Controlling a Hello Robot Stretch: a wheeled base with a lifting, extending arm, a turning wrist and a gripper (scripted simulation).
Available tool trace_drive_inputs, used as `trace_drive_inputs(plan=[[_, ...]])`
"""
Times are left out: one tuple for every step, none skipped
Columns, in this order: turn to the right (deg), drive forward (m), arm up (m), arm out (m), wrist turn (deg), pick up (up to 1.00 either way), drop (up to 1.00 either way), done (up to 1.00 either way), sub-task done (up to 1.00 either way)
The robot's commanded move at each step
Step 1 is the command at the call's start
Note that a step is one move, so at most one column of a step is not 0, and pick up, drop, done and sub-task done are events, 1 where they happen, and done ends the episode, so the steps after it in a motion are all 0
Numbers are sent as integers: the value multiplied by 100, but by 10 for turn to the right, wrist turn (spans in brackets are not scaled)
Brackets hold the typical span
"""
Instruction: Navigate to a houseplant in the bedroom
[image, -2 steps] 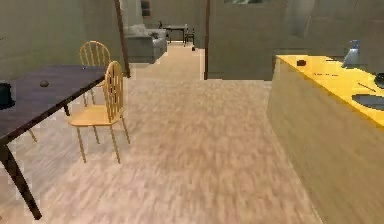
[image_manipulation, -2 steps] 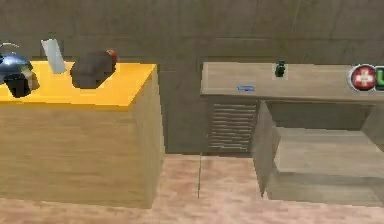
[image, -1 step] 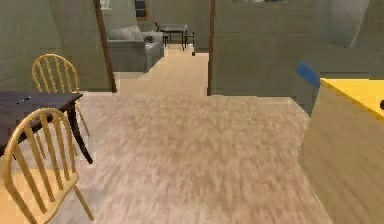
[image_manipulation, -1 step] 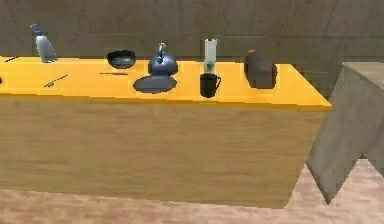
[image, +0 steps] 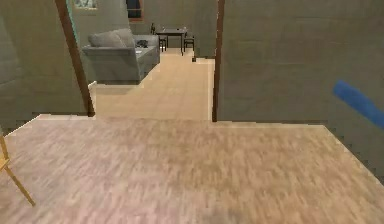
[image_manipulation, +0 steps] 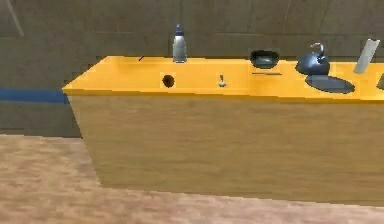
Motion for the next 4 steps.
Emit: trace_drive_inputs(plan=[[60,0,0,0,0,0,0,0,0],[0,35,0,0,0,0,0,0,0],[-150,0,0,0,0,0,0,0,0],[0,100,0,0,0,0,0,0,0]])
